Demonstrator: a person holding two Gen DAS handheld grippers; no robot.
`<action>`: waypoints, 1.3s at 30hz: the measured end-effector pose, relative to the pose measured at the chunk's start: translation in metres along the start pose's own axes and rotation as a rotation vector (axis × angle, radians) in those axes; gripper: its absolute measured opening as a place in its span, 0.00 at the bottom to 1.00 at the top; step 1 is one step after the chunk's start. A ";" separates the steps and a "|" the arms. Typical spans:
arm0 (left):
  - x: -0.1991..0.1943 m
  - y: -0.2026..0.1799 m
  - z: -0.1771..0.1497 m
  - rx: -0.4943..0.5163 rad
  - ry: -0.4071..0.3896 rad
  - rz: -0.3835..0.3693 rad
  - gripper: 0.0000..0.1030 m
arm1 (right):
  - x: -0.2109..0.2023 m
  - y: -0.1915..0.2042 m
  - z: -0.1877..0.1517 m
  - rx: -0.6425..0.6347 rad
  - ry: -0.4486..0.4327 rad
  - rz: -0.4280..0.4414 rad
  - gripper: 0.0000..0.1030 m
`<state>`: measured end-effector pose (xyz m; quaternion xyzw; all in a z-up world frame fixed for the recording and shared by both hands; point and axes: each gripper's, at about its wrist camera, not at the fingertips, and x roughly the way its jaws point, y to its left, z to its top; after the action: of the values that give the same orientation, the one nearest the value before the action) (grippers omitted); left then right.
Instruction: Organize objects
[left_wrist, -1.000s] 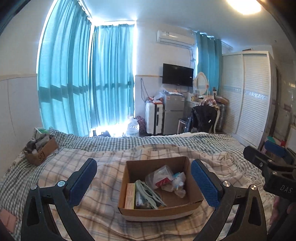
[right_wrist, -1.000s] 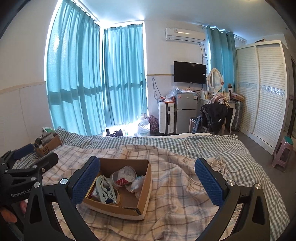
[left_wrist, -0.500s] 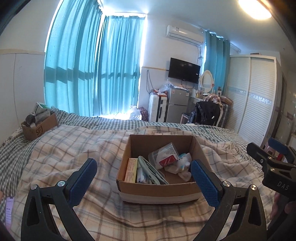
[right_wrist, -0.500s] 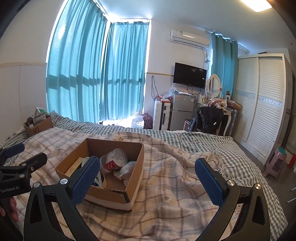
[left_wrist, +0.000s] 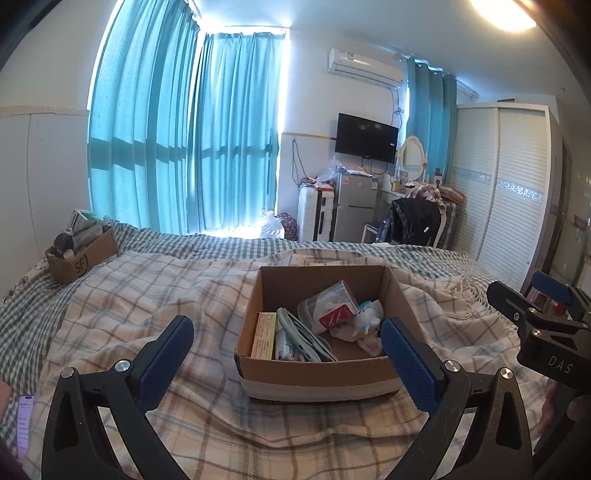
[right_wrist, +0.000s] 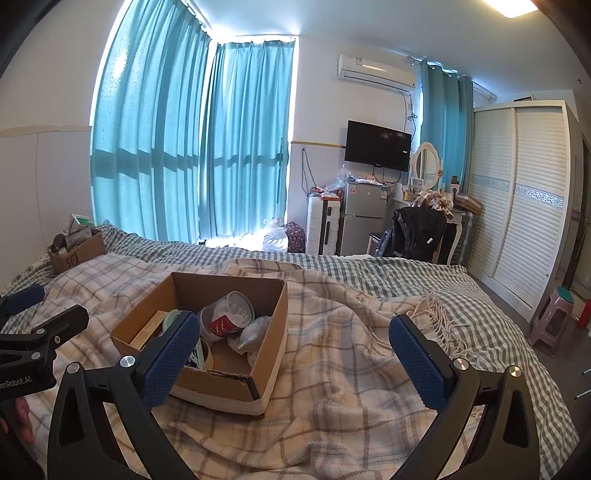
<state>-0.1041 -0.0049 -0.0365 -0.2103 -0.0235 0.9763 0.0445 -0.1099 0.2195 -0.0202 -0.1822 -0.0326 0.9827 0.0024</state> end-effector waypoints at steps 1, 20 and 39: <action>0.000 0.000 0.000 -0.001 0.000 0.001 1.00 | 0.000 0.000 0.000 -0.001 0.001 0.000 1.00; 0.001 -0.002 -0.002 0.004 0.009 0.004 1.00 | 0.001 0.003 -0.001 -0.001 0.012 0.004 1.00; 0.002 -0.002 0.000 0.004 0.012 0.006 1.00 | 0.001 0.003 -0.001 0.003 0.010 0.006 1.00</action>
<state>-0.1058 -0.0031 -0.0375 -0.2159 -0.0208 0.9753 0.0422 -0.1106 0.2166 -0.0214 -0.1873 -0.0306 0.9818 -0.0003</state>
